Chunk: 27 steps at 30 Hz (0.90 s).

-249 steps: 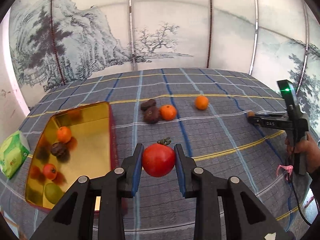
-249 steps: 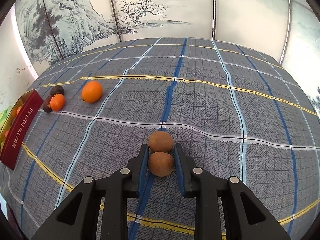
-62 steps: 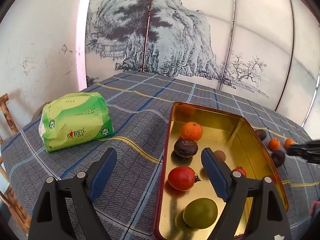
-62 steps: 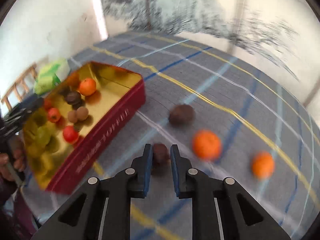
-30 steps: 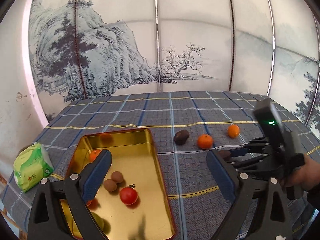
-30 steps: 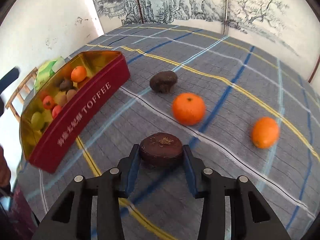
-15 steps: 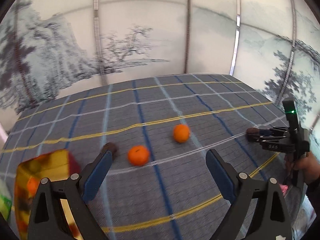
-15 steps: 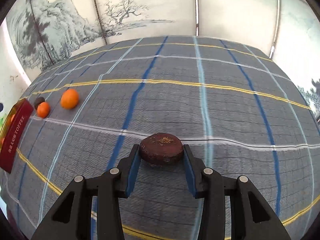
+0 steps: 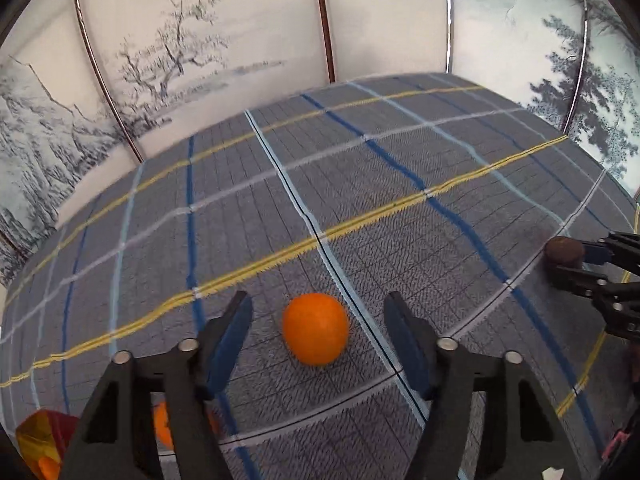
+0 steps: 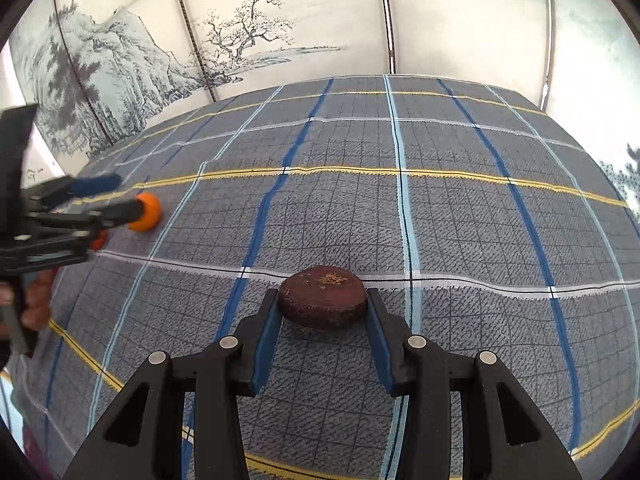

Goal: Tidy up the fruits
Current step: 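Grasp a tangerine with the left gripper while the right holds the dried fruit, then place the tangerine in the tin with the left gripper while the right holds the dried fruit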

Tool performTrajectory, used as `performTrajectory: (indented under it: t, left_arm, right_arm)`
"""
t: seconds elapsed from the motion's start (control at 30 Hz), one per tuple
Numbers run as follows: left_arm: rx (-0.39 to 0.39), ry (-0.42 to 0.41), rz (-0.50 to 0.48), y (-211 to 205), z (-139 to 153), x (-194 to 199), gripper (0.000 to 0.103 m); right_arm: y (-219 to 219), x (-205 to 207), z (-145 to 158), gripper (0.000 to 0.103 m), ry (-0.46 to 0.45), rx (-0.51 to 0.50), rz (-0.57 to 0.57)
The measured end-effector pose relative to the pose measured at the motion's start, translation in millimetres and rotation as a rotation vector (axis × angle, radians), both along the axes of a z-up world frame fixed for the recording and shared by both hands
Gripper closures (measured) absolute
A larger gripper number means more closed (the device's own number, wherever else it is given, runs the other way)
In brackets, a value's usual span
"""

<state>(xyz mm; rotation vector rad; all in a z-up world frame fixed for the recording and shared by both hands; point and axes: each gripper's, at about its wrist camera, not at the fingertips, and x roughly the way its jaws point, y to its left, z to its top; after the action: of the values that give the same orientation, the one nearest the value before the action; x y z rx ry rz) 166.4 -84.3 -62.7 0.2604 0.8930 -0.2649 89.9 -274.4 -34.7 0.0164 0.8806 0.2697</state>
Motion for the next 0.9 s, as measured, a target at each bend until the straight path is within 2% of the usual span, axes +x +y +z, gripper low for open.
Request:
performTrajectory:
  t: [0.03,0.07,0.1,0.23,0.4,0.5,0.63,0.7,0.83,0.9]
  left_arm:
    - [0.009,0.037,0.002,-2,-8,5,0.066]
    - [0.024,0.059,0.006,-3,-14,7,0.07]
    - [0.013,0.043,0.02,-2,-14,6,0.072]
    - [-0.044,0.039,0.09,3,-10,-13,0.072]
    - [-0.177,0.021,0.142,16,10,-68,0.072]
    - [-0.225,0.001,0.156,24,25,-101,0.072]
    - [-0.231,-0.033,0.158,30,41,-143,0.072]
    - [-0.222,-0.045,0.16,34,47,-159,0.072]
    - [-0.211,-0.065,0.169,45,55,-185,0.072]
    - [-0.204,-0.084,0.177,53,60,-196,0.072]
  right_arm:
    - [-1,0,0,0.06,0.001,0.006,0.0]
    - [-1,0,0,0.06,0.001,0.006,0.0]
    - [0,0,0,0.06,0.001,0.006,0.0]
    - [-1,-1,0,0.06,0.003,0.015,-0.001]
    - [-2,-1,0,0.06,0.003,0.011,-0.002]
    - [0,1,1,0.06,0.003,0.0,-0.005]
    - [1,0,1,0.058,0.003,-0.005,-0.005]
    - [4,0,0,0.052,0.003,-0.013,0.008]
    - [20,-1,-1,0.041,0.001,-0.086,0.04]
    - [26,-1,-2,0.04,-0.002,-0.13,0.044]
